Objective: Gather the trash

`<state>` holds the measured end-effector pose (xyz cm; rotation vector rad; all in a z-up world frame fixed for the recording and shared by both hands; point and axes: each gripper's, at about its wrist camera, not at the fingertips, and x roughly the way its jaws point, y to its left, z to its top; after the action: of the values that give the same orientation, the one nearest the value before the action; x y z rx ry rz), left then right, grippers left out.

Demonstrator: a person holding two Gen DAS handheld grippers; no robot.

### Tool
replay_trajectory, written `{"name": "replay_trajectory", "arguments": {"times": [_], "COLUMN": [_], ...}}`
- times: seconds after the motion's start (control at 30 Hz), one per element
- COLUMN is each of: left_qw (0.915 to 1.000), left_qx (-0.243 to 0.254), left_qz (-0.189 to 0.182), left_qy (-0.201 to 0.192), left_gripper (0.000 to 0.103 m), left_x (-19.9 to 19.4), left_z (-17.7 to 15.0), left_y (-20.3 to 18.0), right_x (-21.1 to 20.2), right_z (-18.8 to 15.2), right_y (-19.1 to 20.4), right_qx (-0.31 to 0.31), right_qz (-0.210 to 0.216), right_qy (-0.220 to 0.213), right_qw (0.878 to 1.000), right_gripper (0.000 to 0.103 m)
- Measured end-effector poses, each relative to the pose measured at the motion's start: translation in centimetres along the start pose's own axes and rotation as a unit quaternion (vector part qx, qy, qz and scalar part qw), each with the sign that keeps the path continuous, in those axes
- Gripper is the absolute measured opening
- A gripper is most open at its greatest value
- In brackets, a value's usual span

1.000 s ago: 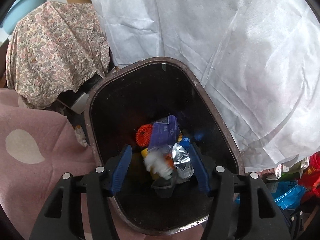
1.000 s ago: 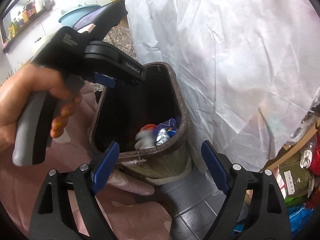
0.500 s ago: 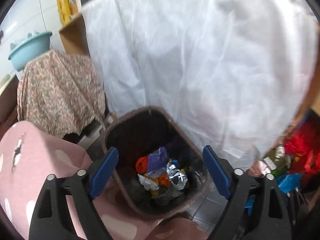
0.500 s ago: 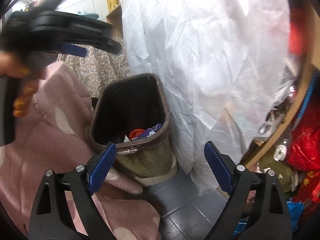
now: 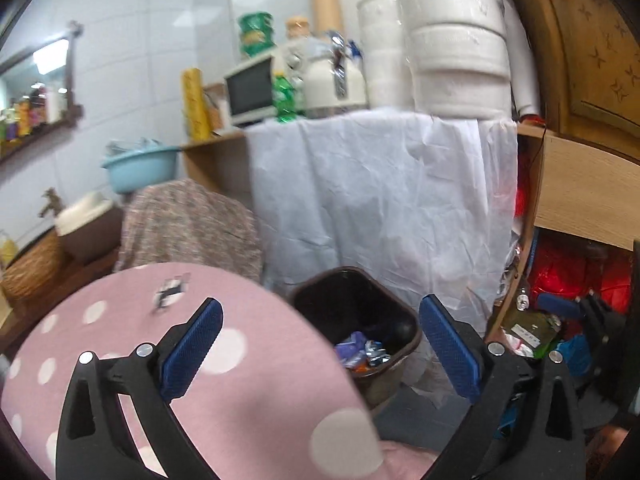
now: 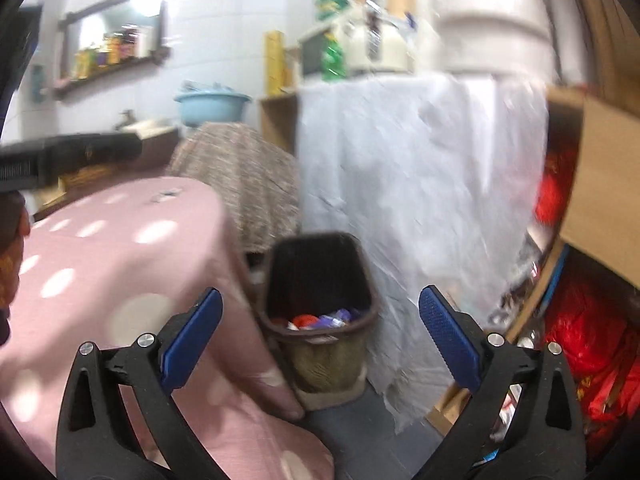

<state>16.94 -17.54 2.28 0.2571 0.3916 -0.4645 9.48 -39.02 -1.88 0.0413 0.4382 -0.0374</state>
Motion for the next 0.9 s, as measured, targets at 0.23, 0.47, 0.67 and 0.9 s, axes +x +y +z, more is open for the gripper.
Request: {"name": "replay_trajectory", "arguments": {"times": [0.23,0.47,0.67,0.9], "left_qw": [0.9952,0.9746,0.9624,0.9648], "left_qx": [-0.083,-0.185,-0.193,-0.167], "left_qz": [0.049,0.122,0.176,0.18], "left_qy": [-0.014,-0.033,-0.074,-0.093], "left_gripper": [0.098,0.098,0.098,0.098], "left_x": [-8.2,-14.8,-19.3,-21.2], "left_z": [-5.3,-11.3,-12.9,-12.9], "left_y": [3.7,6.1,5.8,4.4], "right_x": [-5.5,-10.5,-14.0,-15.7], "right_z": [0.3,-1.1,-2.3,-2.5], "right_y": [4.9,8.3,9.8,11.1], "right_qx": [-0.016,-0.042,-0.041,-0.039], "right_qz": [0.053,0.072,0.101,0.137], "right_qy": [-0.046,-0.081,-0.106,-0.116], "right_qw": [0.997,0.993,0.988,0.983], "right_gripper": [0.097,0.097,0.097,0.097]}}
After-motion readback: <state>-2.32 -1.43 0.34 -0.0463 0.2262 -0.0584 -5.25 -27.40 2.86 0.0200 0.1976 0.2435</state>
